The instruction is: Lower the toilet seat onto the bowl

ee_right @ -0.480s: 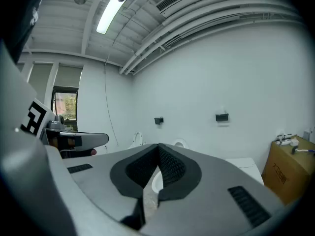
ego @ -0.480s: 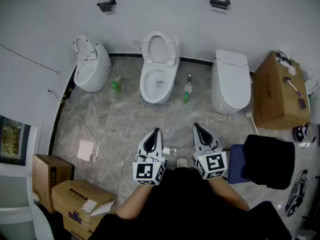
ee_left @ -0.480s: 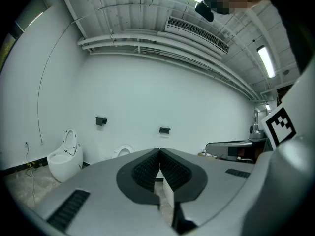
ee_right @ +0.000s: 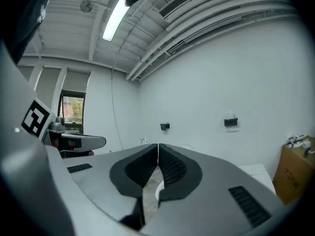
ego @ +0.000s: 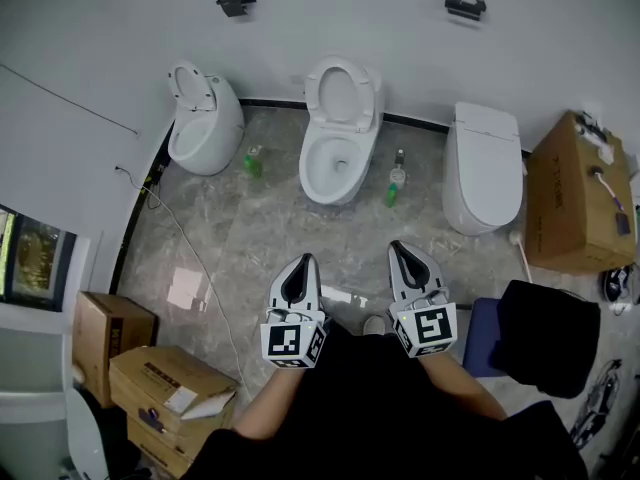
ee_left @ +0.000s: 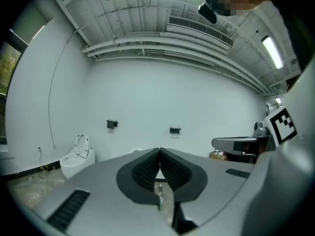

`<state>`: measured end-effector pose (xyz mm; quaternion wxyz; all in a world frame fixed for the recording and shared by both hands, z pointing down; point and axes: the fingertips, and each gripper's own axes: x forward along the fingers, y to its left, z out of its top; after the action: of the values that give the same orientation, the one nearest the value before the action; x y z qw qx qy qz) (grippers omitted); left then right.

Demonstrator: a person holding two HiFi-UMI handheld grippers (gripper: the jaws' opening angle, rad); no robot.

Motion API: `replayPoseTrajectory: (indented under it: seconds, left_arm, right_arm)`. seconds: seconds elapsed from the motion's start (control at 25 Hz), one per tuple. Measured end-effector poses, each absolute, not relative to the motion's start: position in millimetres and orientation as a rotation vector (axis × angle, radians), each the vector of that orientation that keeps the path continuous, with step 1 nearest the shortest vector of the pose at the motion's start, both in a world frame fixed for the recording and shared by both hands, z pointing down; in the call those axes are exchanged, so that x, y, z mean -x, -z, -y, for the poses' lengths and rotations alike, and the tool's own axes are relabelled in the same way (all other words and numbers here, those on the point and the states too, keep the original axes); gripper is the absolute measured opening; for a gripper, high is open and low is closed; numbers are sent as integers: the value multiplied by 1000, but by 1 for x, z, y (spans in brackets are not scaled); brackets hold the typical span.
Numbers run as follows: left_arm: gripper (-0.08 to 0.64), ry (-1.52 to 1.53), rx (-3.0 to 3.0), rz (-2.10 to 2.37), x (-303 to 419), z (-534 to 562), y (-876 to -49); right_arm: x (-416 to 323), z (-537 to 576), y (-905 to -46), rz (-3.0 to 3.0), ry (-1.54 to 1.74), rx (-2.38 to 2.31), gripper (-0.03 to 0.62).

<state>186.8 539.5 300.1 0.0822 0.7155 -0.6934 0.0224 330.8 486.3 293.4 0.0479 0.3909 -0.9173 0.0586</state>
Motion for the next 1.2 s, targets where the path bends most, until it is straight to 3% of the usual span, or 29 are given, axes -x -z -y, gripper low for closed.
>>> replayPoseTrajectory:
  seconds: [0.36, 0.68, 1.2]
  left_arm:
    - [15, -78, -2067, 2091, -131, -517, -320]
    - [16, -93, -2238, 1987, -76, -462, -322]
    - [17, -113, -2329, 1829, 80, -340, -334]
  right_arm:
    - [-290, -452, -316, 2765, -207, -1142, 32]
    - [-196, -408, -337, 2719, -284, -1091, 32]
    - [-62, -305, -334, 2593, -261, -1197, 32]
